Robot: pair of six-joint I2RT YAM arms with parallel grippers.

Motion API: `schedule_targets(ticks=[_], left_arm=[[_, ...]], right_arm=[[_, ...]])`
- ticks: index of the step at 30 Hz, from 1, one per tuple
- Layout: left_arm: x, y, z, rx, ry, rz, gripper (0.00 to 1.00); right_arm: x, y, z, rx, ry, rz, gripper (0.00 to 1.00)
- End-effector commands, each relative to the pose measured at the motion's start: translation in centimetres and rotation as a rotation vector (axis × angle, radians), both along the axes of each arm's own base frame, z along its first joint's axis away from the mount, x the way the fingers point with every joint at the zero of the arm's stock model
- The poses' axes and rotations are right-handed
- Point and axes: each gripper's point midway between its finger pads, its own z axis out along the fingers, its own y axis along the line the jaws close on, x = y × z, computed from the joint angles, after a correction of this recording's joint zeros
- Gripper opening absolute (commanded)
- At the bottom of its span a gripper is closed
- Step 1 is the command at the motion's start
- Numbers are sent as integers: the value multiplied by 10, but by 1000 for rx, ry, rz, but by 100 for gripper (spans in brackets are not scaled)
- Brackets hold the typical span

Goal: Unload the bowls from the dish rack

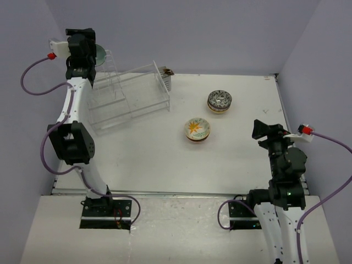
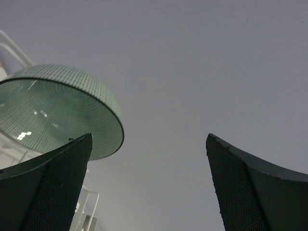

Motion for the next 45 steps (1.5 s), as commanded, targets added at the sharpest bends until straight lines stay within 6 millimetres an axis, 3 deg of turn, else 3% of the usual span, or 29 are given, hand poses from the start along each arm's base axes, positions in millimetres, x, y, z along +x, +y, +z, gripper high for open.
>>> schedule_targets(ticks=[1,7,11,17,19,21,24,27,34,35,40,41,45], left_arm=[[14,15,17,9,-27,43,100],[34,18,-19,-70,25,34,99],[44,21,-25,-72,29,41,91],[51,34,-14,-48,-21,79,67],[56,36,-13,-51,-46,59,49],[58,40,-14,-70,-57,54,42],[59,41,-12,-67,-67,52,18],[58,38,-12,-68,-75,33,2],[51,31,-10,-73,-97,1,0],[49,29,4,-69,-141,-10,0],[39,19,34,-47,-229,-49,0],[34,15,53,-37,-285,-62,0],[21,9,88,-5,-377,-65,0]], right_arm=[[2,0,10,-5,-40,2,66],[2,-1,9,-5,-39,-2,66],[2,-1,9,-6,-40,-7,66],[-2,-4,13,-9,-56,-19,66],[-3,-4,14,-10,-64,-21,66],[-4,-6,13,-9,-64,-30,66],[-3,-6,12,-9,-62,-30,66],[-3,-6,12,-9,-61,-30,66],[-3,-5,12,-10,-62,-25,66],[-3,-5,12,-8,-61,-24,66],[-2,-3,12,-9,-61,-13,66],[-2,-2,12,-9,-58,-12,66],[-1,-2,11,-9,-58,-7,66]])
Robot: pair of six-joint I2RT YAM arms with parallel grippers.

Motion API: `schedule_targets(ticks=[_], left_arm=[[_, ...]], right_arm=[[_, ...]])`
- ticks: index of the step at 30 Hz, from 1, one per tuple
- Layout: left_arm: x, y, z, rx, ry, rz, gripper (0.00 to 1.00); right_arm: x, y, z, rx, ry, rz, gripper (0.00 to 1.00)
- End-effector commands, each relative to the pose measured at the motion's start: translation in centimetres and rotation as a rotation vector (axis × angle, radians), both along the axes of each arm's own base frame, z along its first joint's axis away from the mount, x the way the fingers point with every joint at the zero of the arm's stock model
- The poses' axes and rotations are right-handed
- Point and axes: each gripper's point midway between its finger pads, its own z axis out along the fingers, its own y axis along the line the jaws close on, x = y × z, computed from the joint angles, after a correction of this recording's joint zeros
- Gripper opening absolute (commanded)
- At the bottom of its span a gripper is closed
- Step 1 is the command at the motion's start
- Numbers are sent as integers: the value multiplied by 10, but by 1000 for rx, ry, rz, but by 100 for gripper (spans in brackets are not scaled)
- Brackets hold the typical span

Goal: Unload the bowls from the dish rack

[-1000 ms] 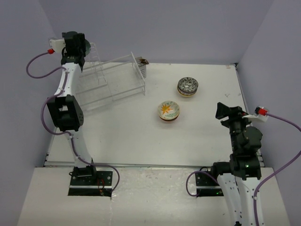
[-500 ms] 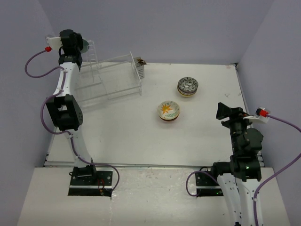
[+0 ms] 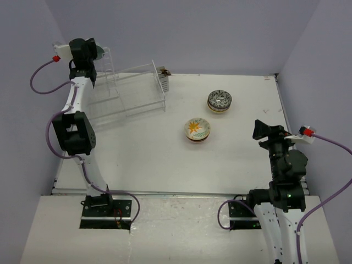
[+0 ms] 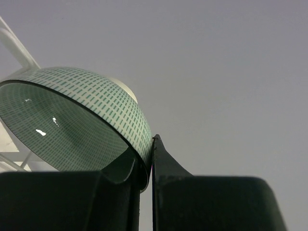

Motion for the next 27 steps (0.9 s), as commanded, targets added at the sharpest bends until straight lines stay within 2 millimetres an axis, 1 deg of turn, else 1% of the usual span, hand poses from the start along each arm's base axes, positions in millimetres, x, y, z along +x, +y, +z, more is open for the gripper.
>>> schedule_targets(ticks=[1,2,5,9,10,11,12,13,14,15,16,17,18,19,20,21,22,23,24,25,26,27], left_arm=[[-36,-11,121,76,-295,-14,0],[-42,-10,131,79,-318,3,0],[-50,-15,154,110,-371,8,0],[-57,-16,168,124,-399,8,0],[-59,-21,173,136,-412,-1,0],[-63,-27,182,158,-433,-21,0],[-66,-32,189,221,-444,-32,0],[-73,-43,205,263,-492,-53,0],[-75,-59,211,301,-505,-108,0],[-82,-70,226,376,-519,-126,0],[-90,-100,236,429,-535,-201,0],[-99,-119,245,481,-551,-236,0],[-107,-140,250,602,-551,-251,0],[-131,-187,260,666,-583,-352,0],[-146,-211,262,723,-600,-399,0],[-158,-234,257,843,-611,-429,0],[-186,-279,239,873,-624,-532,0],[-198,-300,226,897,-610,-561,0],[-221,-341,210,976,-627,-640,0],[-232,-359,181,1014,-560,-734,0],[-245,-377,165,1044,-538,-802,0],[-272,-410,149,1111,-550,-904,0]], right_arm=[[3,-1,6,-6,-28,-4,66],[3,0,5,-8,-26,-1,66],[2,0,7,-10,-31,4,66],[2,1,7,-13,-30,8,66],[2,1,7,-13,-30,10,66],[3,2,7,-13,-29,11,66],[2,2,7,-15,-29,14,66],[3,3,7,-20,-29,19,66],[3,4,7,-22,-28,23,66],[3,4,8,-28,-28,28,66],[5,6,6,-30,-19,38,66],[6,7,6,-35,-14,44,66],[7,9,6,-40,-8,53,66],[9,12,5,-44,-1,73,66],[11,15,4,-47,11,89,66],[12,17,4,-55,16,102,66],[13,17,3,-63,24,106,66],[13,24,4,-68,30,148,66],[14,27,5,-77,37,167,66],[15,31,5,-79,43,187,66],[15,39,7,-79,44,235,66],[21,43,3,-84,73,259,66]])
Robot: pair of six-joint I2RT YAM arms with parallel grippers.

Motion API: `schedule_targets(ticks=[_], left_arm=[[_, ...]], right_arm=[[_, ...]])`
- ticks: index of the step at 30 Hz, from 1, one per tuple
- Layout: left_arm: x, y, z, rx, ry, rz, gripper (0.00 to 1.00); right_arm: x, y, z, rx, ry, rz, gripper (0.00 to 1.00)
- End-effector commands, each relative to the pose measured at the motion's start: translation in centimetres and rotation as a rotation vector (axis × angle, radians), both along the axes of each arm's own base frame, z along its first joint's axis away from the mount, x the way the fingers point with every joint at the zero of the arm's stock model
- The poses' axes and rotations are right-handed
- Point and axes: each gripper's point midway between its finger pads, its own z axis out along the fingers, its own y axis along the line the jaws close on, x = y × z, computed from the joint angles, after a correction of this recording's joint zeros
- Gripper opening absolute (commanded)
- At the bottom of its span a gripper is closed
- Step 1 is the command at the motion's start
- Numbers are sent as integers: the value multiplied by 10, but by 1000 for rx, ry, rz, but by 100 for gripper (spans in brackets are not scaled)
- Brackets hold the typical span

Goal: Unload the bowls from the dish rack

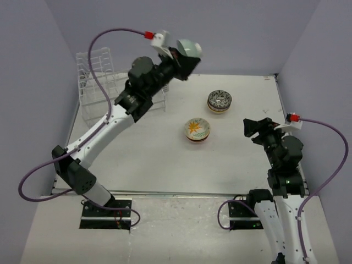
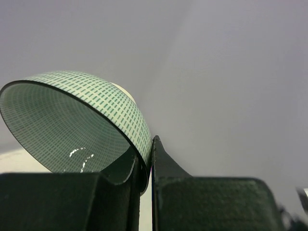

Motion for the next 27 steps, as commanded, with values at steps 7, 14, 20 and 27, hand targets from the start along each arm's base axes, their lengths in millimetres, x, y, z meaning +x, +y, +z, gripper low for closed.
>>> schedule_targets(ticks=[7,14,20,27], left_arm=[[-178,-74,-148,936,-69,-243,0],[-246,-50,-235,1205,-14,-390,0],[-333,-47,-295,1332,-24,-826,0],[-353,-26,-335,1550,12,-947,0]], right_arm=[[-3,52,19,-19,157,332,67],[-15,67,0,-7,242,446,67],[-36,113,-37,-44,431,716,68],[-58,155,-77,-220,635,840,67]])
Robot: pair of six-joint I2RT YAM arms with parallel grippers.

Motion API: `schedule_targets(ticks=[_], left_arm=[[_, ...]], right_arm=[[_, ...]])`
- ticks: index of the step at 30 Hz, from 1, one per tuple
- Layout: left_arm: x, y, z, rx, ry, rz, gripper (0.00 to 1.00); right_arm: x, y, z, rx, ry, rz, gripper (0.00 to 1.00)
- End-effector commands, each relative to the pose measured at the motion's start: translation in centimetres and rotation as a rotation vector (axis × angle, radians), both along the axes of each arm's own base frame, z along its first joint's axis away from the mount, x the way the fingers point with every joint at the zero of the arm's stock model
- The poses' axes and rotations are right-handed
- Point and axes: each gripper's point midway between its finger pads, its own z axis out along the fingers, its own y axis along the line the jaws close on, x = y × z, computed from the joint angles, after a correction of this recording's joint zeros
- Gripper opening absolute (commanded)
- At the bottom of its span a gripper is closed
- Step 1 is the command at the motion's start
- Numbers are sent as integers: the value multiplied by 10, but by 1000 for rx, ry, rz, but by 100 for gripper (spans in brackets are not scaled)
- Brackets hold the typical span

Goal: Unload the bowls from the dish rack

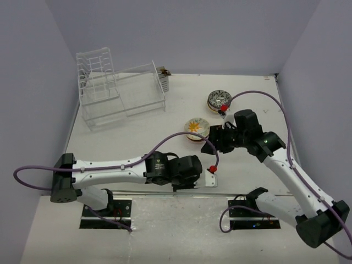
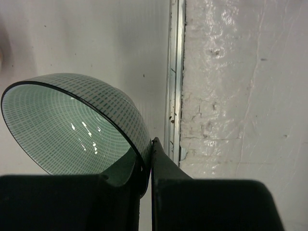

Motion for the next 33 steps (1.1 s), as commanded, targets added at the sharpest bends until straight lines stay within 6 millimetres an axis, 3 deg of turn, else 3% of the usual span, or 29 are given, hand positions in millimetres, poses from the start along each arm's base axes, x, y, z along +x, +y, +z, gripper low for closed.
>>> schedule_targets(ticks=[1,6,7,13,16,20,22,24,25,26,31,33], left_arm=[[3,9,-2,87,-30,-65,0],[10,0,12,97,-75,-80,0],[10,-3,16,89,-82,-85,0],[12,-8,23,76,-112,-93,0],[13,-11,24,59,-121,-92,0],[18,-12,23,58,-147,-71,0],[30,-8,25,71,-202,-12,0],[38,-4,30,65,-240,36,20],[41,-3,34,50,-252,66,37],[45,-2,42,9,-273,92,99],[54,15,74,-159,-310,253,100],[62,35,91,-270,-337,375,100]], right_arm=[[-8,5,-5,-104,4,49,66],[-17,18,-34,-212,73,120,60],[-20,21,-37,-231,82,136,55],[-26,40,-49,-277,111,194,48],[-27,50,-51,-269,119,216,35],[-25,57,-48,-242,111,219,0],[-20,57,-45,-240,95,191,0],[-11,53,-38,-245,53,140,0],[-7,54,-33,-235,38,113,0],[0,50,-28,-242,4,72,0],[38,43,-7,-211,-79,-62,0],[55,36,-6,-220,-86,-112,0]])
